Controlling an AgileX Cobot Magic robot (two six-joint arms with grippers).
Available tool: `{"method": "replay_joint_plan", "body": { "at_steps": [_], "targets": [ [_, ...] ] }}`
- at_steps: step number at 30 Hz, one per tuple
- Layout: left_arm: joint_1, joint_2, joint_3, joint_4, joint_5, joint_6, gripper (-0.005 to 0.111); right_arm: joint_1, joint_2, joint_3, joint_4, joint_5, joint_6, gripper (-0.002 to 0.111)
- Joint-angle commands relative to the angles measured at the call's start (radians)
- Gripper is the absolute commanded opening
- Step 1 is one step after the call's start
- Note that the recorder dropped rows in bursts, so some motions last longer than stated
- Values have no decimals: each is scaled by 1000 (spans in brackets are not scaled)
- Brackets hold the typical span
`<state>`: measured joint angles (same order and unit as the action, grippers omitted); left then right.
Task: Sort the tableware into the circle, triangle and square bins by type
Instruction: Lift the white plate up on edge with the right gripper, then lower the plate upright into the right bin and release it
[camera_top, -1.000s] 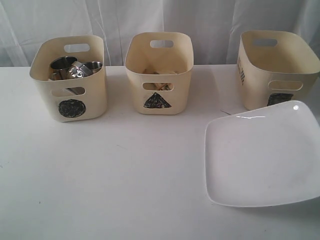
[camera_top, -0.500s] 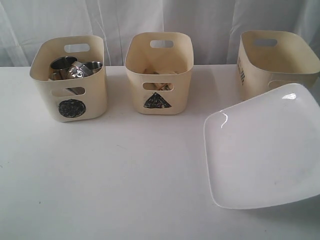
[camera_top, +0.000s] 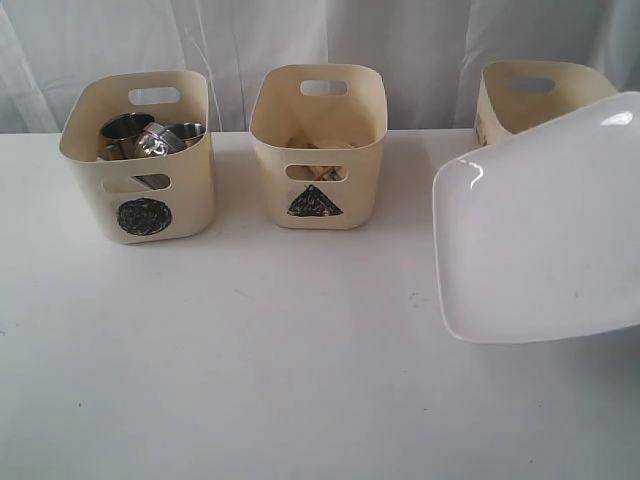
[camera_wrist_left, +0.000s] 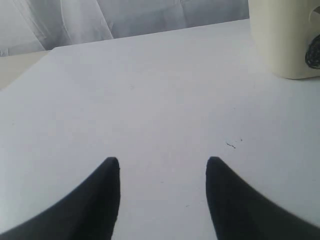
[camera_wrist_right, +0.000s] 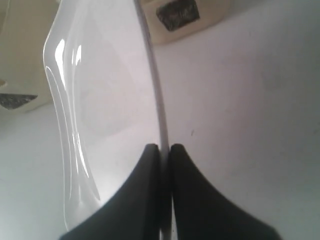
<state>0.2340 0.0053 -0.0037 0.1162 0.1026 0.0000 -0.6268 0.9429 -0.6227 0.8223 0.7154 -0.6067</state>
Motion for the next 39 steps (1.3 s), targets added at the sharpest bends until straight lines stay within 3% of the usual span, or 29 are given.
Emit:
{"method": "replay_joint_plan", "body": {
  "at_steps": [1,10,21,39],
  "targets": [
    [2,-5,4,-10,-4,0,56,-1,9,-87,45,-33,22,0],
    [2,-5,4,-10,-4,0,56,-1,41,-236,45,-76,30,0],
    [2,-5,4,-10,-4,0,56,-1,88,-466,32,-309,22,0],
    [2,-5,4,-10,-4,0,56,-1,489,-837,-116,-302,27,0]
  ]
}}
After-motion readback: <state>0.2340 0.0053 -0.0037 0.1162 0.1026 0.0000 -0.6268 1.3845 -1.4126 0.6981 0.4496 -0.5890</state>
